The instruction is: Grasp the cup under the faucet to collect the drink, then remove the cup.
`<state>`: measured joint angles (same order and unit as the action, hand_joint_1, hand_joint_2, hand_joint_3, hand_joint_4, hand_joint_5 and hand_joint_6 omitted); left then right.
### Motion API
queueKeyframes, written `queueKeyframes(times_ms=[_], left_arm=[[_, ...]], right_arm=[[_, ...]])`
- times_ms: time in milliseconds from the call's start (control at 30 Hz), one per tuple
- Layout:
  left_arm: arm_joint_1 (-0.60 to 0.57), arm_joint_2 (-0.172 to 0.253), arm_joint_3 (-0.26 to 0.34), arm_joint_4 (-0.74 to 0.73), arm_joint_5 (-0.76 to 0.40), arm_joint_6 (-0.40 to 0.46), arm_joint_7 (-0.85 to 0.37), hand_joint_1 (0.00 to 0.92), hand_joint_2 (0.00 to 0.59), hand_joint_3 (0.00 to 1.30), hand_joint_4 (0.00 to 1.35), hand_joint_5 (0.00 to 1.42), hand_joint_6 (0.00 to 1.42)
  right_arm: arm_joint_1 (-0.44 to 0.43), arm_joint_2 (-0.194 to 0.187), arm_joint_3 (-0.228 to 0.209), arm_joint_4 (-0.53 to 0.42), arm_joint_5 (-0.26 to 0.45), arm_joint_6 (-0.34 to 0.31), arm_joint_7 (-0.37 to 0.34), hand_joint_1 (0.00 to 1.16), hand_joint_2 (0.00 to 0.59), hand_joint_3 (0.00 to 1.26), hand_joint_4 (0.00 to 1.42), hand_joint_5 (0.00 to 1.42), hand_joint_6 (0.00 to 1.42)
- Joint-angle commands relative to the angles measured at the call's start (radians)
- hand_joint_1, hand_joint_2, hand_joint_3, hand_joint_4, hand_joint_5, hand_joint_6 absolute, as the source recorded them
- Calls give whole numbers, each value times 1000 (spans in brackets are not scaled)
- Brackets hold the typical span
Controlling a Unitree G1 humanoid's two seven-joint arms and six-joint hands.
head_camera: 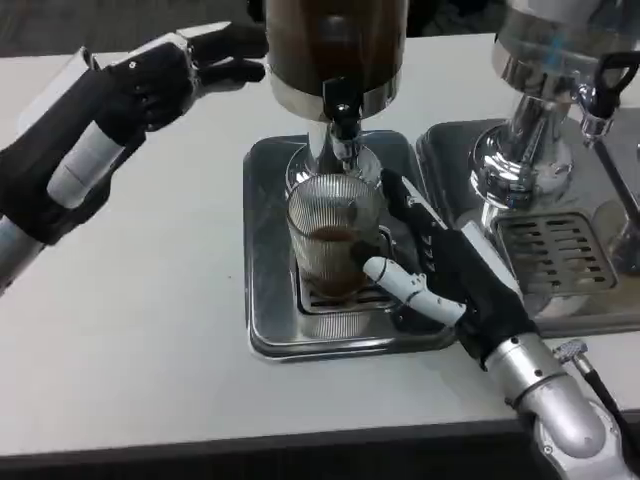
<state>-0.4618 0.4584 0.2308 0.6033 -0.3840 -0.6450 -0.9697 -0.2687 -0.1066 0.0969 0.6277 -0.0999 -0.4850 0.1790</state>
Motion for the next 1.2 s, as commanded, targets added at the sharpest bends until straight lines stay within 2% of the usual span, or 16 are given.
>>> queueKeyframes(times_ms=[33, 433, 900, 1200], left_arm=[[56, 14, 12, -7, 15, 1, 32, 0, 77, 263, 184, 219, 181], [121, 32, 25, 65, 59, -15, 93, 0, 88, 271, 204, 230, 186], [150, 50, 32, 107, 81, -22, 131, 0, 100, 311, 226, 257, 192], [172, 61, 39, 115, 90, -20, 146, 0, 102, 339, 241, 269, 192]], right_arm=[[-3, -5, 3, -9, -11, -17, -9, 521, 230, 0, 0, 0, 45], [-33, -21, 33, 24, -96, -5, -61, 582, 210, 0, 0, 0, 0], [-94, 7, 60, 135, -142, -44, -153, 580, 209, 0, 0, 0, 0], [-138, 19, 88, 188, -187, -47, -201, 569, 212, 0, 0, 0, 0]])
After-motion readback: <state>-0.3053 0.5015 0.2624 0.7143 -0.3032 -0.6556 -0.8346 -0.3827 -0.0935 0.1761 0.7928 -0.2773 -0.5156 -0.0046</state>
